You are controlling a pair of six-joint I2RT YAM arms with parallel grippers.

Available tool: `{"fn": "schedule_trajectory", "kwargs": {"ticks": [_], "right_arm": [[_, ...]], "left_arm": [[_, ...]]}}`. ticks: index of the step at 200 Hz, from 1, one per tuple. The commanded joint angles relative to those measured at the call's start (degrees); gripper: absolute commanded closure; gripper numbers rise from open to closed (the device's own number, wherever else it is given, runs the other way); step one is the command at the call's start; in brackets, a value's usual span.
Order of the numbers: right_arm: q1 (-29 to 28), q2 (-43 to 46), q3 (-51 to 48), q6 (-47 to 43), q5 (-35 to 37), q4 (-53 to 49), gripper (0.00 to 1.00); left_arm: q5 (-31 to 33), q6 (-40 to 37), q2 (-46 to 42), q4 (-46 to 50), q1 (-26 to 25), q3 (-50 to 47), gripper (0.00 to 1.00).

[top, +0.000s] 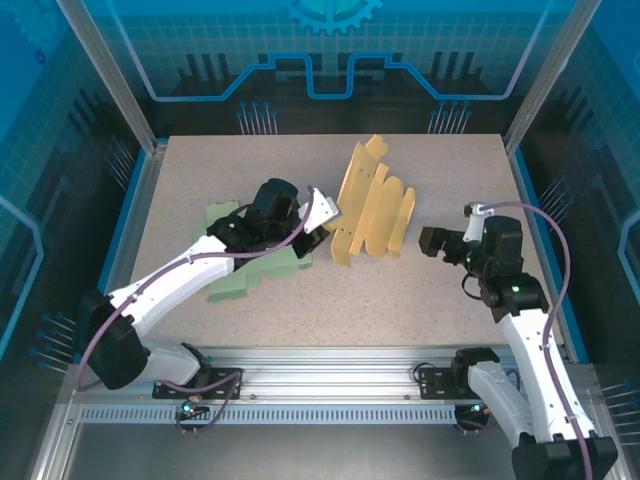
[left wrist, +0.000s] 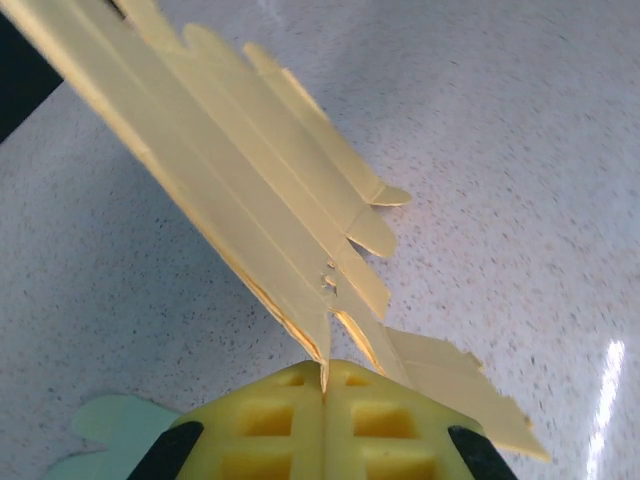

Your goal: Fold the paper box

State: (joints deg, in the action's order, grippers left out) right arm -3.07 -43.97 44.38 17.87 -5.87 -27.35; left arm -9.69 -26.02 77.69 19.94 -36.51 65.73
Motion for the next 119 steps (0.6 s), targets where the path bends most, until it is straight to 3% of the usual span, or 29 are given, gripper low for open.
{"fn": "schedule_trajectory", "kwargs": {"ticks": [1, 56, 119], "right_arm": [[-1.32, -1.22, 4.93, -10.11, -9.45, 5.53, 0.00], [-2.10, -5.74, 14.86, -23.83, -15.78, 7.08, 0.00], [-2.81, -5.67, 19.35, -27.60, -18.66, 3.69, 0.00]], "left_arm": [[-5.25, -10.91, -4.35, 4.61, 1.06, 4.58, 1.00], [-5.35, -19.36, -8.46, 9.66, 3.20, 8.83, 1.00], [-4.52, -20.83, -9.29, 12.41, 5.06, 12.16, 1.00]]}}
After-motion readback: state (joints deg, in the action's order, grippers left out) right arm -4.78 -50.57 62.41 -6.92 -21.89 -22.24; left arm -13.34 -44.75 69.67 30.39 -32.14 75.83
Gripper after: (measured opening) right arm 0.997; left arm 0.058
